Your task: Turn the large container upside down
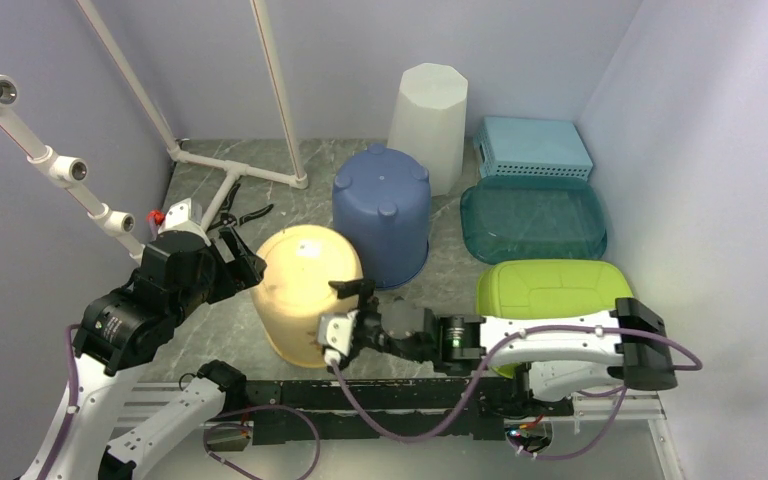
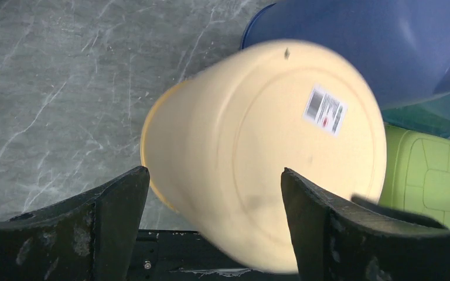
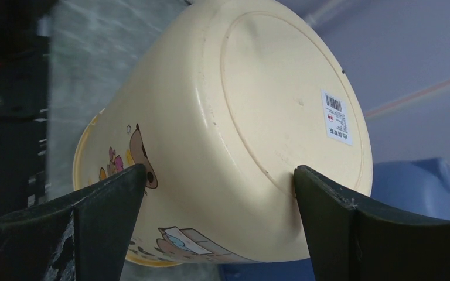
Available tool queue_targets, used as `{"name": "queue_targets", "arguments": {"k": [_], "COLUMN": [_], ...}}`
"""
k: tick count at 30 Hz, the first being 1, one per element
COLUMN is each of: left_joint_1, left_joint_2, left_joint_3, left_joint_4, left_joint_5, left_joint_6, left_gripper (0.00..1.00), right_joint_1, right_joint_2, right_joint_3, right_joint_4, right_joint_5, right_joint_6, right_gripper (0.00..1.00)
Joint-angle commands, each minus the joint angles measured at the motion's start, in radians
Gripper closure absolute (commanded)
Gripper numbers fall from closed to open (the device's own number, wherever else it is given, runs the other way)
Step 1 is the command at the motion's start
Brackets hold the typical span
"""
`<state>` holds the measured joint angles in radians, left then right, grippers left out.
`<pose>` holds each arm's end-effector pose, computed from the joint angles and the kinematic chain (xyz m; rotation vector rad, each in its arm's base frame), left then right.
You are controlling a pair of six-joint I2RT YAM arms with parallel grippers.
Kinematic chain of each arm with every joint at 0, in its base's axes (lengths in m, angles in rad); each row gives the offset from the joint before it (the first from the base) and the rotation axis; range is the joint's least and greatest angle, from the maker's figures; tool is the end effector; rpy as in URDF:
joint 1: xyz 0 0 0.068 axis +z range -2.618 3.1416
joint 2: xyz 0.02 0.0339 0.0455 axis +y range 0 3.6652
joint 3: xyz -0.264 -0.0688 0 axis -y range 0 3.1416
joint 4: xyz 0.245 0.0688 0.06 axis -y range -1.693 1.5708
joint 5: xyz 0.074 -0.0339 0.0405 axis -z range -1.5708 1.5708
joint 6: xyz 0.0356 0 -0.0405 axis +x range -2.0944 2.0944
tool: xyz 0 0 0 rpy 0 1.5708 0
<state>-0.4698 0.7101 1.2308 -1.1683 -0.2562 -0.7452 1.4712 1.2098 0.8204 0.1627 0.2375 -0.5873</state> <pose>0.0834 -0.0322 0.3941 -0.4452 2.1772 -0.3952 0.0364 0.2798 0.2986 -1.4564 1.0757 0.4190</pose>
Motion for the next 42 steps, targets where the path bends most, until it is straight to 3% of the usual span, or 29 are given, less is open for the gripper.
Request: {"name": "queue_targets", "arguments": {"k": [1, 7, 12, 19, 22, 25, 27, 30, 34, 38, 39, 42], "left_joint_1": [0.005, 0.005, 0.005, 0.005, 0.005, 0.005, 0.005, 0.005, 0.036, 0.137, 0.156, 0.173], "left_joint_2": [-0.012, -0.038, -0.044, -0.038, -0.016, 0.029, 0.08, 0.19, 0.347, 0.442, 0.454, 0.467], "left_joint_3": [0.03, 0.029, 0.043, 0.058, 0.074, 0.101, 0.135, 0.206, 0.322, 0.425, 0.429, 0.428], "left_joint_4": [0.009, 0.007, -0.014, 0.022, 0.041, 0.058, 0.068, 0.09, 0.118, 0.136, 0.141, 0.12], "left_joint_5": [-0.008, -0.023, -0.032, -0.008, -0.013, -0.03, -0.06, -0.118, -0.186, -0.06, -0.044, -0.013], "left_joint_6": [-0.004, -0.016, -0.009, 0.035, 0.069, 0.132, 0.193, 0.289, 0.388, 0.41, 0.408, 0.373], "left_gripper": [0.12, 0.11, 0.1, 0.06, 0.06, 0.06, 0.06, 0.06, 0.06, 0.05, 0.05, 0.05], "right_joint_1": [-0.107, -0.136, -0.137, -0.137, -0.142, -0.189, -0.286, -0.479, -0.813, -1.229, -1.28, -1.301], "right_joint_2": [0.086, 0.216, 0.254, -0.06, -0.175, -0.239, -0.264, -0.3, -0.267, -0.192, -0.176, -0.158], "right_joint_3": [0.045, 0.154, 0.22, 0.129, 0.117, 0.151, 0.203, 0.254, 0.347, 0.41, 0.411, 0.423], "right_joint_4": [0.096, 0.12, 0.075, 0.086, 0.004, -0.144, -0.312, -0.475, -0.691, -0.786, -0.797, -0.828], "right_joint_5": [0.006, -0.169, -0.062, -0.142, 0.003, 0.247, 0.32, 0.284, 0.097, -0.241, -0.306, -0.281], "right_joint_6": [0.036, 0.146, 0.199, 0.332, 0.387, 0.486, 0.6, 0.763, 0.857, 0.86, 0.872, 0.942], "right_gripper": [0.0, 0.0, 0.0, 0.0, 0.0, 0.0, 0.0, 0.0, 0.0, 0.0, 0.0, 0.0]}}
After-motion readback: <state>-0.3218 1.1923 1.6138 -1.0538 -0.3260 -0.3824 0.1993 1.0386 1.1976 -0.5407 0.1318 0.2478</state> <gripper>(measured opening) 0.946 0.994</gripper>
